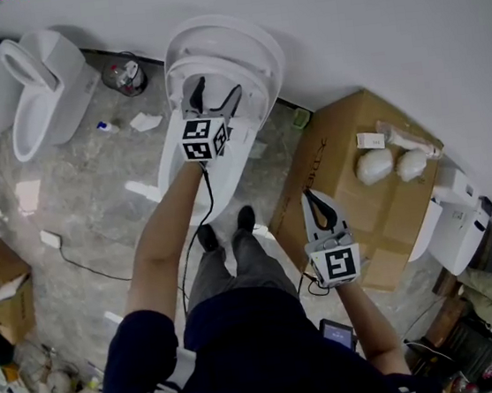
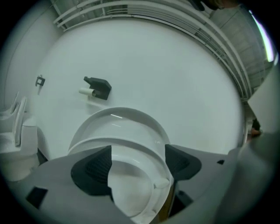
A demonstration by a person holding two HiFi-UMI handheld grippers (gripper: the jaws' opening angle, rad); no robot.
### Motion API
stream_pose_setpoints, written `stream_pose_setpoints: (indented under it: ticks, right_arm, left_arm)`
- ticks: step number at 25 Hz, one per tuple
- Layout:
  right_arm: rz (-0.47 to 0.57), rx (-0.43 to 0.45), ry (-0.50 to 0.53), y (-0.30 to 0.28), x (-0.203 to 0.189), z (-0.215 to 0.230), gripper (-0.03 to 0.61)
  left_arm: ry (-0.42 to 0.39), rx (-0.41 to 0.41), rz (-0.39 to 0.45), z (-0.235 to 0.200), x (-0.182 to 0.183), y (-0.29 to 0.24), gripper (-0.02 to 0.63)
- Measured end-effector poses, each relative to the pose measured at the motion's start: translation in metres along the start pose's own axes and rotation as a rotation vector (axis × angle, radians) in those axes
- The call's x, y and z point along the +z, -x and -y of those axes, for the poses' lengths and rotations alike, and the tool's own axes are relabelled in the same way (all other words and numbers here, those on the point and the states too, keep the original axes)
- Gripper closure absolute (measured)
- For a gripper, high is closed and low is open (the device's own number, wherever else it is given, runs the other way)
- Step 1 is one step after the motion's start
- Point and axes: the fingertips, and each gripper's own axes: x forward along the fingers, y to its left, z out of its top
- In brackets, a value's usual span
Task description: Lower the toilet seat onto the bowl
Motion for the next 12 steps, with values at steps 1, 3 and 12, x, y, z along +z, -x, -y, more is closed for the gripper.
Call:
stream_pose_setpoints:
  ticks: [1, 3, 12]
  right_arm:
    - [-0.003, -0.001, -0.004, -0.001, -0.001, 0.001, 0.555]
    - [-0.009, -0.002, -0.013, -0.001, -0.005, 0.002, 0.555]
    - [-0.062, 0.003, -0.035, -0.004, -0.015, 0.004, 0.555]
  left_arm:
    - [0.036, 0.002, -0.005, -0.003, -0.002, -0.003, 0.244]
    - [0.12, 0.007, -0.013, -0.007, -0.007, -0.008, 0.244]
    - [0.63, 0.039, 0.029, -0.038, -0.013, -0.023, 0.245]
